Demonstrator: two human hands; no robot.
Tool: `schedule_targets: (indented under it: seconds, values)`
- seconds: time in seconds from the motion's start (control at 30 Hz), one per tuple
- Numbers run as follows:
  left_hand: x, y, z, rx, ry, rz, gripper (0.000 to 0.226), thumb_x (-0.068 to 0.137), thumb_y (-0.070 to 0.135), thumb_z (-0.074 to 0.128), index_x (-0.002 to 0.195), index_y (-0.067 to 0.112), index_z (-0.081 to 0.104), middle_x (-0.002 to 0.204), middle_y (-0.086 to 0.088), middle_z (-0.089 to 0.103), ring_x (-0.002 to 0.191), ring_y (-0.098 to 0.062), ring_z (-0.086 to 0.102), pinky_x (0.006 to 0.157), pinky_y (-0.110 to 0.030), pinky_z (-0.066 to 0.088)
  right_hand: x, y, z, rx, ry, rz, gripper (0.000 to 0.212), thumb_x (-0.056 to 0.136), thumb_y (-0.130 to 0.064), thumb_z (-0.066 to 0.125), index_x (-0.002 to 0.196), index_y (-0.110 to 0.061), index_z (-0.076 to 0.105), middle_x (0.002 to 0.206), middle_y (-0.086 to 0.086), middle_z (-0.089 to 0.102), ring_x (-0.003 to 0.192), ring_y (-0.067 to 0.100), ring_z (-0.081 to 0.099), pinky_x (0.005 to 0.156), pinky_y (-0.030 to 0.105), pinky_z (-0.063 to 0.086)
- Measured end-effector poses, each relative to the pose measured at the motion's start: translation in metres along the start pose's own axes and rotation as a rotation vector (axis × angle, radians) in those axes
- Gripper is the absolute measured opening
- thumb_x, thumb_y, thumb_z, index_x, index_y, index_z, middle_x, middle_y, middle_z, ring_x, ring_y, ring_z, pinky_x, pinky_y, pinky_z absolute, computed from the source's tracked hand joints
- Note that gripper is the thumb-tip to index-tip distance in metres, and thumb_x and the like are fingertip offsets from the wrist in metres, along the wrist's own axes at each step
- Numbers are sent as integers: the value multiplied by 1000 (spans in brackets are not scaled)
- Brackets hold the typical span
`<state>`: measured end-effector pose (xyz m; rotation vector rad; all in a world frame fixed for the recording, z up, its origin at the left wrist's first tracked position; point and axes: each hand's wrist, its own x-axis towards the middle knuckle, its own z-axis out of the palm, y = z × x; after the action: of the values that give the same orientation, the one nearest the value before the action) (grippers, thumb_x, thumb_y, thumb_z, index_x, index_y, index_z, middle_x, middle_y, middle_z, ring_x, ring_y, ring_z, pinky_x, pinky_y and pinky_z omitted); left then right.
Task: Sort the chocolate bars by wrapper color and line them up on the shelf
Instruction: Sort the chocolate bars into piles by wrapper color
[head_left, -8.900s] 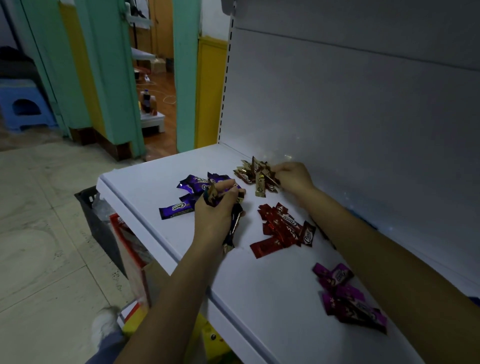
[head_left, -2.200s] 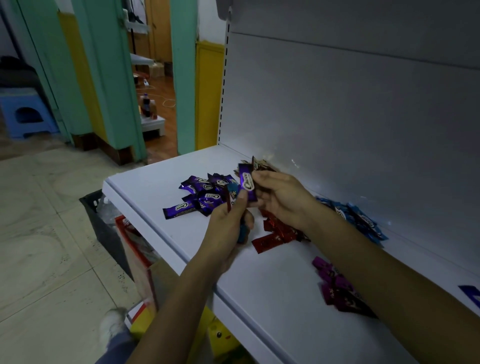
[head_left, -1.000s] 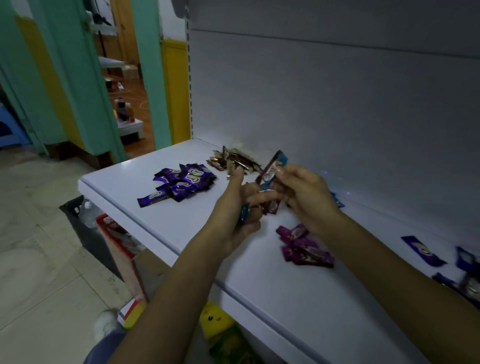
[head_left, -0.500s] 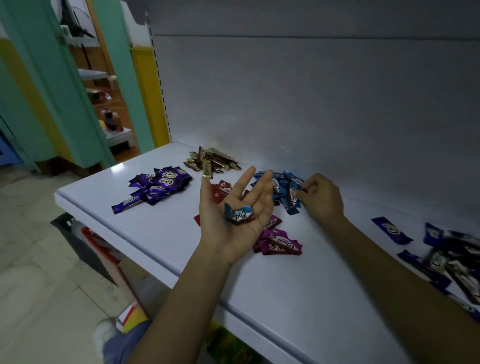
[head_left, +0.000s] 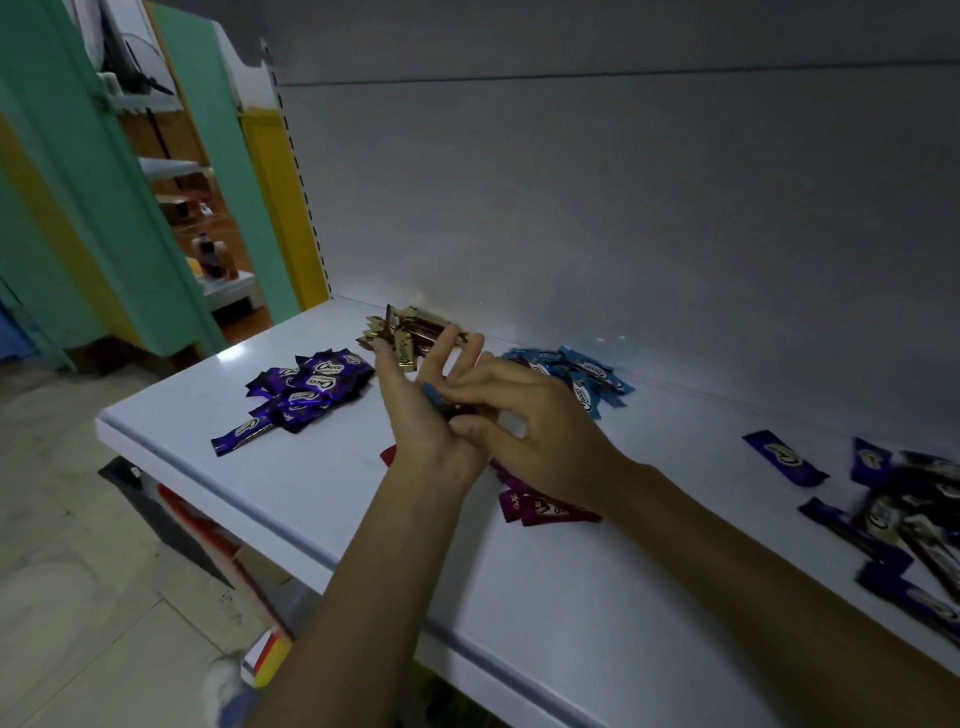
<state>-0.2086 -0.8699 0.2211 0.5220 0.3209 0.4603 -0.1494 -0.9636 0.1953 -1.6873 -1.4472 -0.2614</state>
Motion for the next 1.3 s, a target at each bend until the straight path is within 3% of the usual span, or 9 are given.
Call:
schedule_targets:
  seconds: [0.2, 0.33, 0.43, 0.57, 0.7, 0.8, 1.0, 1.13, 1.3]
  values:
    - [-1, -18, 18, 612, -135, 44, 55, 98, 56, 27, 121, 15, 57, 114, -7, 65, 110, -21, 60, 91, -34, 48, 0, 10, -16, 81, 318, 284, 18, 96, -12, 51, 96, -2, 65, 85, 12, 67, 75, 18, 62, 69, 30, 52]
    - [-6, -27, -8, 1381, -279, 436, 35, 98, 46, 42, 125, 26, 52, 118, 10, 57, 113, -7, 52, 88, -21, 45, -21, 57, -30, -185, 462, 450, 14, 91, -12, 60, 101, -9, 70, 87, 4, 70, 75, 16, 65, 66, 35, 56]
    - [-14, -41, -33, 1685, -469, 601, 55, 93, 58, 41, 133, 23, 52, 133, 3, 53, 124, -12, 42, 102, -31, 39, -39, 81, -35, -406, 388, 488, 15, 87, -17, 66, 99, -14, 74, 94, 2, 66, 86, 19, 61, 66, 27, 46]
    - [-16, -62, -55, 2151, -610, 515, 91, 74, 80, 15, 147, 30, 35, 159, 2, 23, 147, -20, 15, 119, -39, 13, -44, 90, -32, -515, 119, 500, 20, 88, -22, 63, 104, -17, 72, 105, 2, 65, 100, 18, 56, 71, 22, 36]
    - [-14, -63, -63, 1954, -667, 604, 75, 80, 69, 35, 134, 21, 56, 141, 0, 52, 133, -17, 42, 112, -23, 23, -44, 91, -25, -584, 63, 432, 24, 86, -19, 62, 106, -11, 70, 109, 7, 65, 102, 24, 55, 73, 25, 36]
    - [-17, -62, -62, 1899, -752, 574, 62, 82, 62, 49, 132, 25, 58, 140, 5, 53, 133, -10, 40, 107, -7, 13, -43, 94, -25, -586, 37, 436, 23, 86, -16, 60, 107, -9, 69, 112, 9, 65, 103, 26, 55, 77, 30, 38]
    - [-18, -60, -56, 2092, -697, 466, 88, 70, 83, 37, 143, 34, 40, 156, 10, 28, 146, -15, 18, 119, -47, 10, -42, 88, -26, -593, 29, 407, 22, 85, -13, 56, 103, -7, 67, 106, 10, 66, 97, 26, 56, 78, 32, 39]
    - [-20, -60, -55, 2097, -715, 455, 89, 70, 85, 33, 139, 30, 48, 152, 3, 38, 145, -19, 24, 118, -47, 17, -46, 74, -35, -545, 76, 434, 25, 85, -13, 53, 106, -9, 67, 107, 9, 65, 99, 27, 56, 82, 35, 39]
    - [-26, -63, -40, 2098, -757, 531, 78, 82, 74, 27, 142, 27, 44, 155, 4, 33, 145, -13, 20, 119, -40, 7, -79, 49, -69, -539, 89, 447, 20, 89, -17, 57, 105, -16, 68, 111, 4, 62, 107, 21, 51, 86, 29, 30]
